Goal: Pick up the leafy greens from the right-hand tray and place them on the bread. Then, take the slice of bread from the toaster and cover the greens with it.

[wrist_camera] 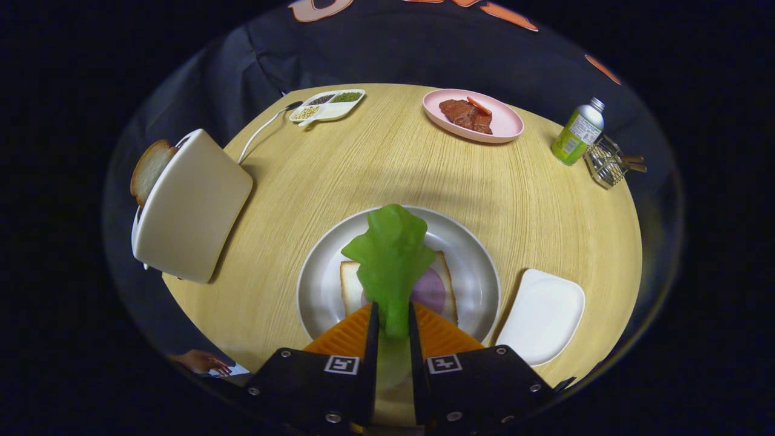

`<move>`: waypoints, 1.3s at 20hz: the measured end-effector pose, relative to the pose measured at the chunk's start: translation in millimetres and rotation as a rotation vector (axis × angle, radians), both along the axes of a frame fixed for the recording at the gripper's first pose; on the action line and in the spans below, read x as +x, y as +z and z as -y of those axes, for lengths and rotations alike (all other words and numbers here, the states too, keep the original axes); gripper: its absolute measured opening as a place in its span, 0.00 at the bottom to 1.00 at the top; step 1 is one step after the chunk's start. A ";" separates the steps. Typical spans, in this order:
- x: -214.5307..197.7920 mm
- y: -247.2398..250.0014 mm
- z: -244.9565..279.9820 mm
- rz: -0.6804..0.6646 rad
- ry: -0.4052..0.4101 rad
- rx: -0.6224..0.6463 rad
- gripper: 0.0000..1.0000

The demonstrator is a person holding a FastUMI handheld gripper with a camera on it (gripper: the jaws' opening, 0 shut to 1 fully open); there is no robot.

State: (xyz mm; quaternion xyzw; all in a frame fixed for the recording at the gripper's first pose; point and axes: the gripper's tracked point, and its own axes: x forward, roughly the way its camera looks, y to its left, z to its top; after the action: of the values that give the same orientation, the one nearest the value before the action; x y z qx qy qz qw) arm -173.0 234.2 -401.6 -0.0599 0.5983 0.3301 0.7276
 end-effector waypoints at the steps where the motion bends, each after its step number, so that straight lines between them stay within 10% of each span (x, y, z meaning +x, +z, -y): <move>1: 2.4 -0.8 1.5 0.016 -0.003 -0.003 0.30; 8: 8.9 -5.6 -9.0 0.070 0.026 0.010 0.64; 26: 51.9 108.1 -50.7 0.221 -0.029 0.178 0.98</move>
State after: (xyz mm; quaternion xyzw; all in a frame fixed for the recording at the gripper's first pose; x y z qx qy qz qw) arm -121.1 284.8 -293.6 -0.0224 0.4834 0.3628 0.7963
